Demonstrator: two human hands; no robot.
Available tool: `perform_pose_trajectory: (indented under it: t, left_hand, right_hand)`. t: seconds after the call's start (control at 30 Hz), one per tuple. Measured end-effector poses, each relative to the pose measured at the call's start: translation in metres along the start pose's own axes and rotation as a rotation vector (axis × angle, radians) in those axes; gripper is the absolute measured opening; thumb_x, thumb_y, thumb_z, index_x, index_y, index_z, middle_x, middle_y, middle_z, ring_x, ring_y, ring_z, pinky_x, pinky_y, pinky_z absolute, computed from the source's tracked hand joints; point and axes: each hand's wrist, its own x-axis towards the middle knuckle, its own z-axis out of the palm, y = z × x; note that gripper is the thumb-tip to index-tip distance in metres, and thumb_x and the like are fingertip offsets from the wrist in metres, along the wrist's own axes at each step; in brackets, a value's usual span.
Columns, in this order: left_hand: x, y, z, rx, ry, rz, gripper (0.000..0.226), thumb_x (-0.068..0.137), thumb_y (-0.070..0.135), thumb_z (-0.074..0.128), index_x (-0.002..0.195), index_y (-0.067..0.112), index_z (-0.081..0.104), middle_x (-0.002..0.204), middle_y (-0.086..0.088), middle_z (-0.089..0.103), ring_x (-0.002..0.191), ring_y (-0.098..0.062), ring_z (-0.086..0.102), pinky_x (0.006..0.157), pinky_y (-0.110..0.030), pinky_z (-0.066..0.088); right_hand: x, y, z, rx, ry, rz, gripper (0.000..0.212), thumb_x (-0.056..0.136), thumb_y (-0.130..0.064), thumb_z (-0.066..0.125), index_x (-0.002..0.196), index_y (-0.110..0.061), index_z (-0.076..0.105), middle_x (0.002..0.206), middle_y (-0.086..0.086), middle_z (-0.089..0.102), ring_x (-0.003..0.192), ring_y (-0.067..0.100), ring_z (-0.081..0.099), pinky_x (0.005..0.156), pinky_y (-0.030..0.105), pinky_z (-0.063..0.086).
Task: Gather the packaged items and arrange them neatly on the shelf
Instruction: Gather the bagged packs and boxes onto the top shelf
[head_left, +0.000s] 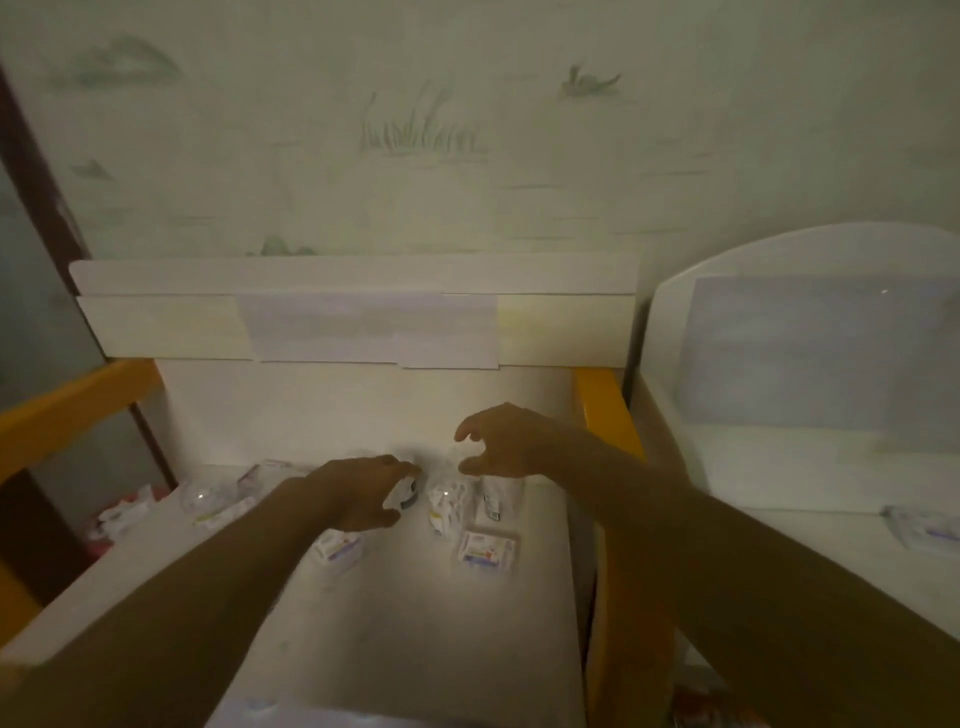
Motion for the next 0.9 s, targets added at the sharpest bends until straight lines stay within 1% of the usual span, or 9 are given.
perform_pose_trajectory:
  t: [0.13, 0.27, 0.33, 0.47, 0.53, 0.6, 0.73, 0.8, 0.9]
  left_hand:
    - [0.039, 0.004, 0.014, -0.054, 0.023, 0.123, 0.083, 0.085, 0.039, 0.065, 0.15, 0.032, 0.014, 0.156, 0.0, 0.025, 0.13, -0.024, 0.045, 0.105, -0.038, 0.041]
    - [0.064, 0.006, 0.032, -0.026, 0.089, 0.264, 0.089, 0.082, 0.044, 0.068, 0.15, 0.034, 0.012, 0.158, 0.001, 0.013, 0.132, -0.028, 0.043, 0.106, -0.041, 0.04]
    - [0.071, 0.002, 0.041, -0.03, 0.107, 0.287, 0.086, 0.082, 0.043, 0.069, 0.149, 0.032, 0.017, 0.156, -0.003, 0.017, 0.13, -0.029, 0.045, 0.105, -0.041, 0.041]
    - [0.074, -0.009, 0.052, -0.128, 0.134, 0.287, 0.084, 0.078, 0.047, 0.072, 0.145, 0.028, 0.025, 0.143, -0.008, 0.027, 0.117, -0.03, 0.051, 0.098, -0.037, 0.047]
    - [0.073, -0.016, 0.052, -0.186, 0.11, 0.291, 0.084, 0.076, 0.048, 0.074, 0.143, 0.028, 0.028, 0.14, -0.007, 0.028, 0.111, -0.028, 0.055, 0.093, -0.034, 0.048]
    - [0.07, -0.023, 0.049, -0.214, 0.099, 0.297, 0.083, 0.074, 0.046, 0.076, 0.142, 0.028, 0.03, 0.14, -0.003, 0.03, 0.109, -0.027, 0.057, 0.091, -0.033, 0.049]
    - [0.061, -0.036, 0.037, -0.189, 0.063, 0.326, 0.082, 0.076, 0.042, 0.075, 0.143, 0.028, 0.03, 0.141, 0.002, 0.04, 0.12, -0.021, 0.051, 0.098, -0.031, 0.043]
    - [0.054, -0.043, 0.021, -0.177, 0.051, 0.346, 0.076, 0.076, 0.04, 0.076, 0.139, 0.029, 0.035, 0.135, 0.003, 0.048, 0.116, -0.017, 0.053, 0.096, -0.029, 0.045]
    - [0.041, -0.056, -0.012, -0.142, 0.056, 0.347, 0.073, 0.074, 0.042, 0.077, 0.134, 0.032, 0.038, 0.13, 0.005, 0.052, 0.111, -0.015, 0.054, 0.094, -0.032, 0.047]
  right_hand:
    - [0.011, -0.006, 0.031, -0.026, -0.1, 0.139, 0.055, 0.09, -0.04, 0.064, 0.138, -0.018, 0.049, 0.137, 0.006, 0.054, 0.127, 0.026, 0.05, 0.106, 0.041, 0.042]
    - [0.015, -0.005, 0.074, -0.003, -0.203, 0.265, 0.058, 0.089, -0.036, 0.067, 0.139, -0.013, 0.048, 0.137, 0.009, 0.054, 0.125, 0.029, 0.052, 0.105, 0.04, 0.044]
    - [0.014, -0.001, 0.097, 0.045, -0.228, 0.332, 0.063, 0.088, -0.037, 0.068, 0.142, -0.014, 0.046, 0.139, 0.009, 0.053, 0.125, 0.028, 0.052, 0.104, 0.038, 0.044]
    - [0.006, 0.008, 0.134, 0.11, -0.236, 0.447, 0.089, 0.077, -0.047, 0.077, 0.149, -0.018, 0.033, 0.148, 0.007, 0.043, 0.131, 0.028, 0.046, 0.106, 0.041, 0.043]
    - [0.007, 0.01, 0.144, 0.128, -0.235, 0.484, 0.085, 0.076, -0.044, 0.078, 0.145, -0.015, 0.038, 0.143, 0.009, 0.047, 0.126, 0.028, 0.05, 0.103, 0.039, 0.045]
    - [0.009, 0.009, 0.148, 0.133, -0.225, 0.507, 0.073, 0.077, -0.041, 0.078, 0.137, -0.013, 0.047, 0.134, 0.01, 0.054, 0.118, 0.027, 0.055, 0.095, 0.036, 0.049]
    - [0.008, 0.002, 0.148, 0.109, -0.192, 0.525, 0.063, 0.078, -0.041, 0.077, 0.128, -0.011, 0.053, 0.124, 0.009, 0.06, 0.109, 0.025, 0.06, 0.077, 0.028, 0.045]
    - [0.007, -0.004, 0.135, 0.123, -0.147, 0.52, 0.065, 0.078, -0.04, 0.076, 0.132, -0.014, 0.051, 0.124, 0.008, 0.061, 0.108, 0.025, 0.061, 0.077, 0.028, 0.047]
    - [0.005, -0.016, 0.098, 0.102, -0.108, 0.498, 0.071, 0.079, -0.039, 0.076, 0.138, -0.016, 0.045, 0.129, 0.009, 0.057, 0.113, 0.026, 0.058, 0.088, 0.034, 0.05]
